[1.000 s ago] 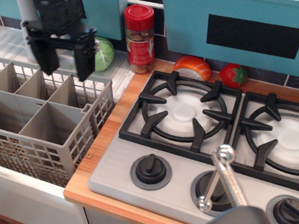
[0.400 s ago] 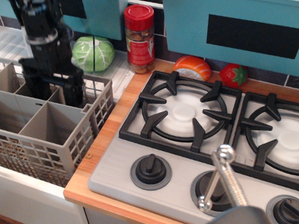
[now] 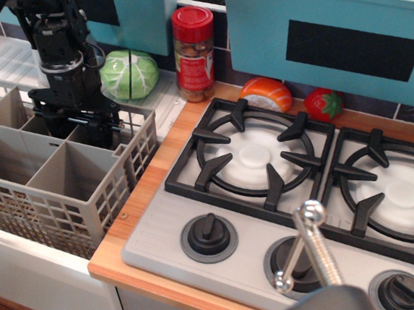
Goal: Move drying rack out of sink
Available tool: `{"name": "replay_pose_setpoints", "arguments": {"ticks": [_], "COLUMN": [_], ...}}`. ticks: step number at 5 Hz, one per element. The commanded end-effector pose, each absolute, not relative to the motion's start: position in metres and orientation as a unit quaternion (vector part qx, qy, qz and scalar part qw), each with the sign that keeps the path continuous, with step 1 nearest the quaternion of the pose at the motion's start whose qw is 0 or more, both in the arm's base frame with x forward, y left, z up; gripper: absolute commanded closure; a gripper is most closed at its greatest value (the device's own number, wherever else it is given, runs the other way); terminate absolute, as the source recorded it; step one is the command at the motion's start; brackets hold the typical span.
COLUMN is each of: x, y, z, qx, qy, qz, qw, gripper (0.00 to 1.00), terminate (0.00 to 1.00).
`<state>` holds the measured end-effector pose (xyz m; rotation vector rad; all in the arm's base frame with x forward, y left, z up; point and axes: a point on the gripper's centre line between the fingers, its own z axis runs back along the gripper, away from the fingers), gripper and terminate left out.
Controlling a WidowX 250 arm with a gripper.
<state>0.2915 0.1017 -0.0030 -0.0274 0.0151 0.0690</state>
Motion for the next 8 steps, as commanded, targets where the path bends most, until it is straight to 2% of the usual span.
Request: {"name": "replay_pose_setpoints", "arguments": {"ticks": [1,3,5,6,7,8], "x": [0.298,0.303,0.312,0.310,0.311,0.310], "y": [0.104,0.108,0.118,0.101,0.077,0.039], "z": [0.005,0.011,0.064,0.089,0.127,0.151], "qx": [-0.015,-0.016,-0.026,-0.009,-0.013,-0.024], "qy": [-0.007,-0.013,-0.032,-0.042,-0.037,-0.034], "qz": [0.041,0.043,0.037,0.035,0.041,0.042], "qw": [0.999,0.999,0.998,0.998,0.998,0.998], "gripper": [1.00,1.00,1.00,1.00,1.00,1.00], "terminate": [0.00,0.00,0.00,0.00,0.00,0.00]}}
